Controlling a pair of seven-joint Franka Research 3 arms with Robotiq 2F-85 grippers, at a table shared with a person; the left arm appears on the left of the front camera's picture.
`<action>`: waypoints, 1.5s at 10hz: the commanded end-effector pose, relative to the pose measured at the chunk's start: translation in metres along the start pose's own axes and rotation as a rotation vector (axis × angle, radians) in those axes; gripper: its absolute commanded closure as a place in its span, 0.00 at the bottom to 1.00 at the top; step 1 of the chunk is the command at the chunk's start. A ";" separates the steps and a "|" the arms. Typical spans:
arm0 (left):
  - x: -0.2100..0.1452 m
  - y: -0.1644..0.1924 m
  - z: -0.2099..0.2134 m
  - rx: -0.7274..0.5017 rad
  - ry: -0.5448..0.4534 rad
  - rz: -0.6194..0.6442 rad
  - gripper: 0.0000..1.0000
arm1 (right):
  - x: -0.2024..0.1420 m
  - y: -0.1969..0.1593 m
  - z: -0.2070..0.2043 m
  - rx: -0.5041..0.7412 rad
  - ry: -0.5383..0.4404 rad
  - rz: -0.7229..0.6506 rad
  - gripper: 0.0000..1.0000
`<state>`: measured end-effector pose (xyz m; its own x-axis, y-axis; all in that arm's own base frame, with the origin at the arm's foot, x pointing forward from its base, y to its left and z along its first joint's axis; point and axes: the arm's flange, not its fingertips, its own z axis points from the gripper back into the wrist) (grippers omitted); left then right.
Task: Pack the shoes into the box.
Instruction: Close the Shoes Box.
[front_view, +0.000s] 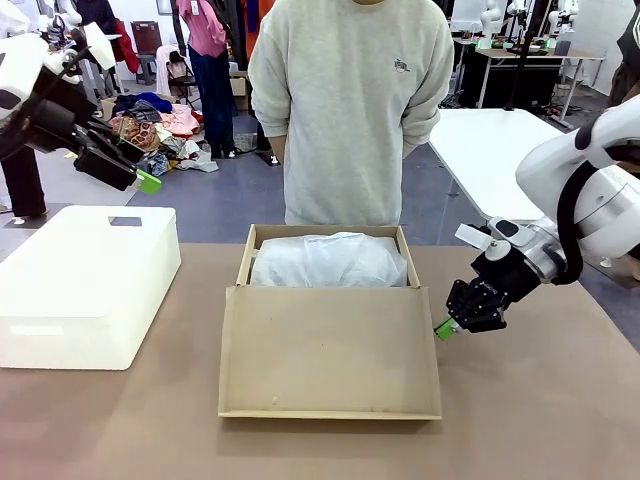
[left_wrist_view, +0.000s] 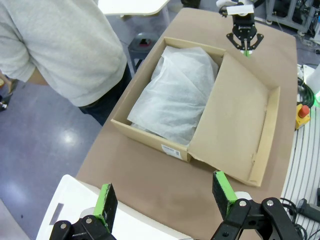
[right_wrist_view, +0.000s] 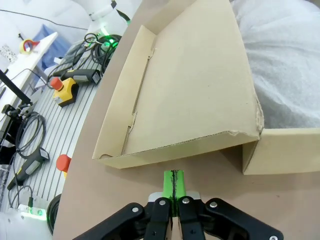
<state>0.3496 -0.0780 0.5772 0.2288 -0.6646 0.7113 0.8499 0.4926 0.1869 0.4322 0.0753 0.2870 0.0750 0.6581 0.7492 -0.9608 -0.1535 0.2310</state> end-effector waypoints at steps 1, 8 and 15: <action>-0.001 0.001 0.000 -0.014 -0.016 -0.012 0.00 | -0.005 -0.005 -0.013 -0.019 -0.030 0.035 1.00; -0.001 0.001 0.000 -0.014 -0.016 -0.012 0.00 | -0.002 -0.001 -0.044 0.023 -0.038 0.077 1.00; -0.001 0.001 0.000 -0.014 -0.016 -0.012 0.00 | 0.002 0.015 -0.033 0.025 -0.240 0.171 1.00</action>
<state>0.3496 -0.0780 0.5772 0.2288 -0.6646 0.7113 0.8500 0.4926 0.1869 0.4183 0.1042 0.2701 -0.0039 0.4970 0.8677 -0.9546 -0.2605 0.1449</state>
